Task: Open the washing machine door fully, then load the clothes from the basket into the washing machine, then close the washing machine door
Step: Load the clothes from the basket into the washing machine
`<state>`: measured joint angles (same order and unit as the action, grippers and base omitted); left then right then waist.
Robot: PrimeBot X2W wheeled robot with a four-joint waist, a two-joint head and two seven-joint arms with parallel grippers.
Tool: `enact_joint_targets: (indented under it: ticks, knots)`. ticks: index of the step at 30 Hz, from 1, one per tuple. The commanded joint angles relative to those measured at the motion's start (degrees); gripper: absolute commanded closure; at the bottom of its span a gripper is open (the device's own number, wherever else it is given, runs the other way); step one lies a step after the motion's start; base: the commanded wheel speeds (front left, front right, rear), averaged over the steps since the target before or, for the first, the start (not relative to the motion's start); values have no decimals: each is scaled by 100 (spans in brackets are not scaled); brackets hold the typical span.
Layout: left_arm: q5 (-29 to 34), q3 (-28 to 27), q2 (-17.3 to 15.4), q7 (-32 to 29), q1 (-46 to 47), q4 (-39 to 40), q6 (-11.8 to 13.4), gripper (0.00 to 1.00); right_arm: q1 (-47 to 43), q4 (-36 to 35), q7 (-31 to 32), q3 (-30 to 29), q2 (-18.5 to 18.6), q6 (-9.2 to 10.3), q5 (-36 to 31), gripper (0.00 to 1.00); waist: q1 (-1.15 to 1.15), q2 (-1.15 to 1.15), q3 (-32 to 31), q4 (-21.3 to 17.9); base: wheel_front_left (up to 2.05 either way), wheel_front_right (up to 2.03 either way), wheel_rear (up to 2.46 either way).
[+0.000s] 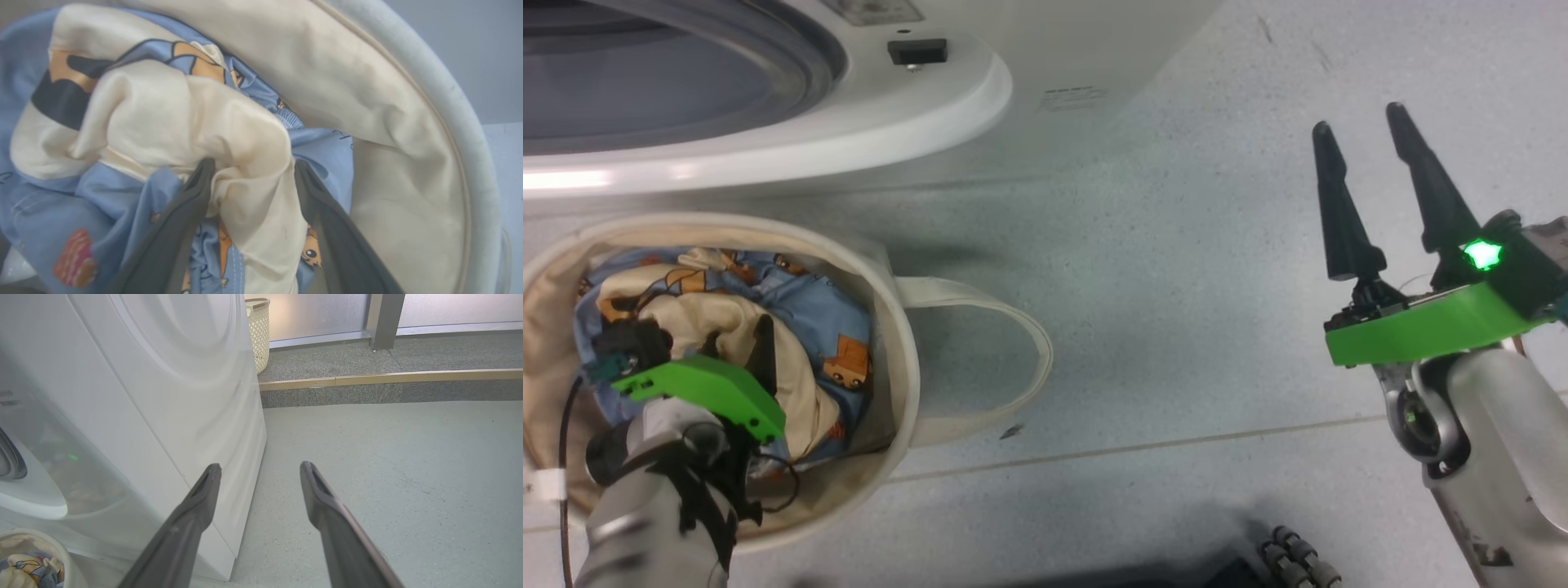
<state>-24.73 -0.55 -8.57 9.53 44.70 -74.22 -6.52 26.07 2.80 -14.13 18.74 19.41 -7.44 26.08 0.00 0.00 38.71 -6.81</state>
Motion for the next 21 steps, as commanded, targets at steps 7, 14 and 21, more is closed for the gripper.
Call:
enact_joint_targets:
  ticks: [7, 14, 21]
  knots:
    - [19, 15, -176, -118, 19, 28, 47, 0, -267, -390, 115, -155, 67, -5, -155, 0, 0, 0, 170, 15, 0, 0, 0]
    - [-45, 35, -193, -168, -10, 27, 36, 95, -286, -434, 160, -175, 19, -5, -184, 0, 0, 0, 111, -15, 0, 0, 0]
    - [-122, 75, -149, -16, -98, 27, -24, 100, -243, -316, 119, -63, -23, -5, -129, 0, 0, 0, -174, 37, 0, 0, 0]
